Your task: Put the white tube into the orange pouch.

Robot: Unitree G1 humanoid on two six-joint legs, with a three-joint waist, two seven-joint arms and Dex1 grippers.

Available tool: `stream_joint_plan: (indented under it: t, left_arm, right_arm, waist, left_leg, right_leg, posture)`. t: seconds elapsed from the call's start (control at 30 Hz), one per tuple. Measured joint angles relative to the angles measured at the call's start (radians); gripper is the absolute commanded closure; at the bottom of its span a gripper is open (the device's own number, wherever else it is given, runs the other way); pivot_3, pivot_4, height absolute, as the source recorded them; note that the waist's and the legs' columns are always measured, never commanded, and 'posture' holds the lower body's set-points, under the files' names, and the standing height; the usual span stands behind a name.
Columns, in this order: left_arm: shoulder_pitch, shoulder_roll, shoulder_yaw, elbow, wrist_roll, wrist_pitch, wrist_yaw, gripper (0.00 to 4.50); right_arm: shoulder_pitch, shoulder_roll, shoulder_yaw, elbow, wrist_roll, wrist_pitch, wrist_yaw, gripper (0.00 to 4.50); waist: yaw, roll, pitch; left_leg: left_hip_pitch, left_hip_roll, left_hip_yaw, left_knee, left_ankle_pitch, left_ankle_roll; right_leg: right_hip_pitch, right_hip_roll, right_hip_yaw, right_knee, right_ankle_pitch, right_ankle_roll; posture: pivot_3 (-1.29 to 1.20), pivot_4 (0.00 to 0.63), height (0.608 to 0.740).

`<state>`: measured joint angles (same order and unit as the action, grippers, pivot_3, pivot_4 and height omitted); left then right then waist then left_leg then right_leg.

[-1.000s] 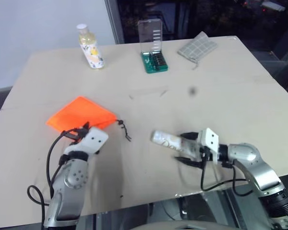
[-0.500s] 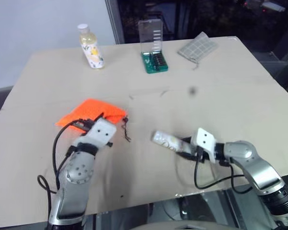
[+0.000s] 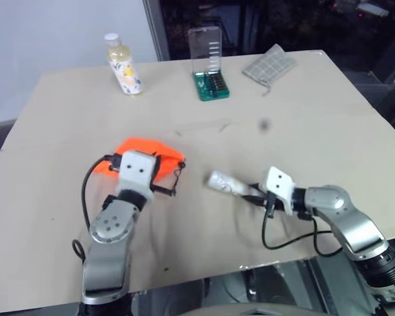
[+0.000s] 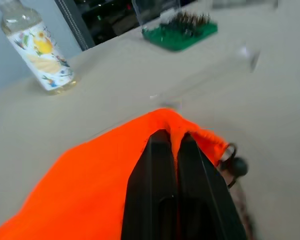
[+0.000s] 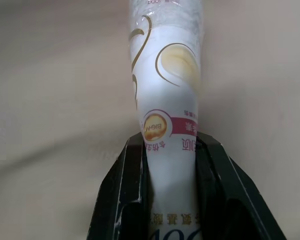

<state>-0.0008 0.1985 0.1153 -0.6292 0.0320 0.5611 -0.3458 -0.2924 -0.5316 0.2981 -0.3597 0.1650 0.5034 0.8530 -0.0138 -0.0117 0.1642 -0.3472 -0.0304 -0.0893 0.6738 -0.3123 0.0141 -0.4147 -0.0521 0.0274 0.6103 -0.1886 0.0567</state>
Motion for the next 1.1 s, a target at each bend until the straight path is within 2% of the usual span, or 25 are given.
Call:
stream_joint_plan:
  t: [0.17,0.33,0.7,0.97,1.1]
  left_arm:
    - [-0.021,0.009,-0.019,-0.030,-0.059,0.042,-0.007,4.50]
    - [-0.018,0.030,-0.049,-0.039,-0.117,0.050,-0.031,4.50]
    - [0.023,0.107,-0.132,-0.087,-0.184,0.069,-0.069,4.50]
    - [0.045,0.124,-0.147,-0.100,-0.195,0.063,-0.063,4.50]
    - [0.064,0.131,-0.147,-0.101,-0.193,0.050,-0.061,4.50]
  right_arm:
    - [-0.084,0.035,0.051,-0.007,-0.003,0.021,0.002,3.57]
    - [-0.153,0.082,0.122,0.083,-0.054,0.021,-0.011,3.57]
    - [-0.254,0.220,0.171,0.266,-0.124,0.019,-0.068,3.57]
    - [-0.403,0.415,0.200,0.511,-0.223,-0.050,-0.184,3.57]
    - [-0.478,0.494,0.200,0.615,-0.243,0.002,-0.227,3.57]
  waist:
    - [0.004,0.000,0.000]
    - [0.002,0.000,0.000]
    - [0.001,0.001,0.000]
    - [-0.004,0.001,0.001]
    - [-0.003,0.001,0.001]
  left_leg:
    - [-0.001,0.000,0.000,0.000,0.000,0.000]
    - [-0.002,0.000,0.000,0.000,0.000,0.000]
    - [-0.002,-0.001,0.000,-0.002,0.000,0.000]
    - [-0.002,-0.001,0.001,-0.004,0.001,-0.002]
    - [-0.002,-0.001,0.001,-0.004,0.001,-0.002]
  right_leg:
    - [0.000,-0.001,0.000,-0.001,0.000,0.000]
    - [-0.001,-0.001,0.000,-0.001,0.000,0.000]
    - [-0.002,-0.001,0.000,-0.001,0.000,0.000]
    - [-0.005,0.000,0.001,0.000,0.000,-0.001]
    - [-0.006,0.000,0.002,0.000,0.000,-0.001]
  posture:
    - [0.00,0.150,0.740]
    - [0.00,0.150,0.740]
    - [0.00,0.150,0.740]
    - [0.00,0.150,0.740]
    - [0.00,0.150,0.740]
